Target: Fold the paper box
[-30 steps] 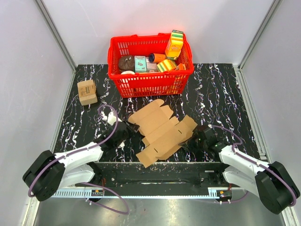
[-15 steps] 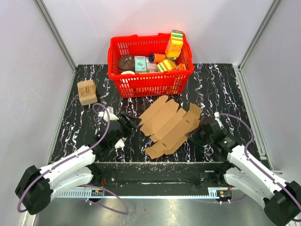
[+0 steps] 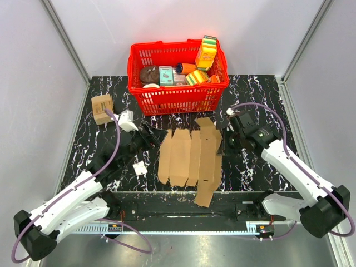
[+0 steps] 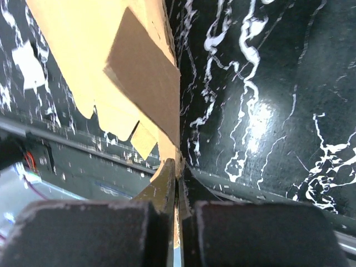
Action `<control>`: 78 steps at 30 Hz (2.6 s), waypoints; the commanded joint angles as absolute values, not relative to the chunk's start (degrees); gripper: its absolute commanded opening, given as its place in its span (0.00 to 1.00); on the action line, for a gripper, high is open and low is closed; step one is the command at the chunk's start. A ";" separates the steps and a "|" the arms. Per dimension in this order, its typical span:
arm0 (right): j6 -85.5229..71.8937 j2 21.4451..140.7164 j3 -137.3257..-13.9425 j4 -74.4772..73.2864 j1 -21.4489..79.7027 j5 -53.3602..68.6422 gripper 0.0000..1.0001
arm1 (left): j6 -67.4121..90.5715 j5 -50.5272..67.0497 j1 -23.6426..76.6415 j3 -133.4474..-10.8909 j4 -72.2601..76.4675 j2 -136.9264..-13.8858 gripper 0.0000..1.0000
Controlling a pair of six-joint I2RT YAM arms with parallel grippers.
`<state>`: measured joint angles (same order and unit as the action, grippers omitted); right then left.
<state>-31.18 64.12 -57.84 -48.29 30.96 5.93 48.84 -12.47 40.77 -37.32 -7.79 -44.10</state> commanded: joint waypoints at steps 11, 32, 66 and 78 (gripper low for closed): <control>-7.57 70.57 -71.71 -60.20 30.85 26.62 0.00 | 13.56 14.30 32.44 -54.92 -5.44 -51.93 0.93; -0.35 76.29 -75.85 -63.02 30.76 29.35 0.00 | -14.48 50.16 23.12 -66.61 -7.20 -72.67 0.95; -0.44 76.11 -75.23 -61.35 30.76 31.82 0.00 | -26.72 50.36 29.71 -67.76 -12.13 -82.26 0.75; -0.35 76.03 -75.59 -61.08 30.85 31.73 0.00 | -27.86 50.18 30.76 -74.79 -21.53 -87.27 0.33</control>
<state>-1.32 77.43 -73.93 -61.60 30.96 29.74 -26.76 49.23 30.37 -70.76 -19.64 -86.70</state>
